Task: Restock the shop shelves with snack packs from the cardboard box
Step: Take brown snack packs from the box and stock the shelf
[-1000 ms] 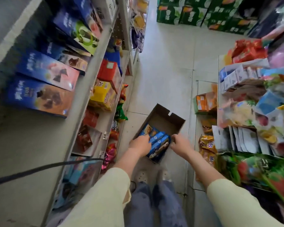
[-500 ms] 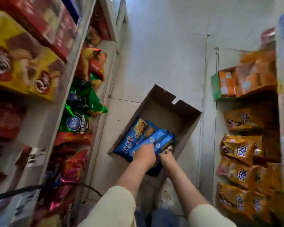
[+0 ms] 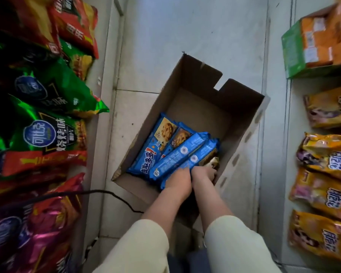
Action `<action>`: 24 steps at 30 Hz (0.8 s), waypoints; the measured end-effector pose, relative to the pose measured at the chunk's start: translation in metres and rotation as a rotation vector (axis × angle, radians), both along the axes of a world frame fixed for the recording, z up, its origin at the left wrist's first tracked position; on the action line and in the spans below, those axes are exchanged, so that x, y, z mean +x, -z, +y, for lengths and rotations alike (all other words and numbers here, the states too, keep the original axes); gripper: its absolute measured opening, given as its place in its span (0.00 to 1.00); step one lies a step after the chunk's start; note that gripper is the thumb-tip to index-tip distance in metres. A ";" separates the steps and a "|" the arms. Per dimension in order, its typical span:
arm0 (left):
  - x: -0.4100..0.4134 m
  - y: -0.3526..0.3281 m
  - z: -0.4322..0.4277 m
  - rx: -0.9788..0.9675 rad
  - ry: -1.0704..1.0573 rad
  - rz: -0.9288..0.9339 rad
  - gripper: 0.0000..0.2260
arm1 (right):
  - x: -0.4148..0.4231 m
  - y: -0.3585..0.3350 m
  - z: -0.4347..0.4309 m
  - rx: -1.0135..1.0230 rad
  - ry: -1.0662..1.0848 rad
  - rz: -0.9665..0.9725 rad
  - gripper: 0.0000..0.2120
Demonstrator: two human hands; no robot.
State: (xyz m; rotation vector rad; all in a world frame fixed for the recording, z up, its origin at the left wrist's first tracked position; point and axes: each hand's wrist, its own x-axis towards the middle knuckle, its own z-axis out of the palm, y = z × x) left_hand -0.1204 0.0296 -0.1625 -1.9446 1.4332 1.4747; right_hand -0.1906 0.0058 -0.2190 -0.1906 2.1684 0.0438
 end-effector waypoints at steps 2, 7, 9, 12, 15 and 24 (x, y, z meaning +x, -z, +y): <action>0.004 -0.001 0.002 0.000 -0.001 0.008 0.14 | 0.001 -0.004 -0.002 0.024 -0.034 0.106 0.20; 0.012 -0.016 -0.001 0.012 -0.050 -0.006 0.13 | -0.003 -0.041 0.000 -0.072 -0.079 0.062 0.23; 0.011 -0.031 -0.004 0.029 -0.069 0.020 0.16 | -0.006 -0.059 0.003 -0.176 -0.149 0.052 0.20; 0.011 -0.062 -0.009 0.028 -0.105 0.068 0.22 | -0.008 -0.094 0.005 -0.321 -0.255 0.032 0.15; 0.014 -0.101 -0.013 -0.011 -0.164 0.093 0.23 | -0.004 -0.143 0.005 -0.444 -0.350 -0.038 0.17; 0.032 -0.300 -0.021 -0.194 -0.149 -0.056 0.35 | 0.019 -0.351 0.004 -0.731 -0.192 -0.394 0.23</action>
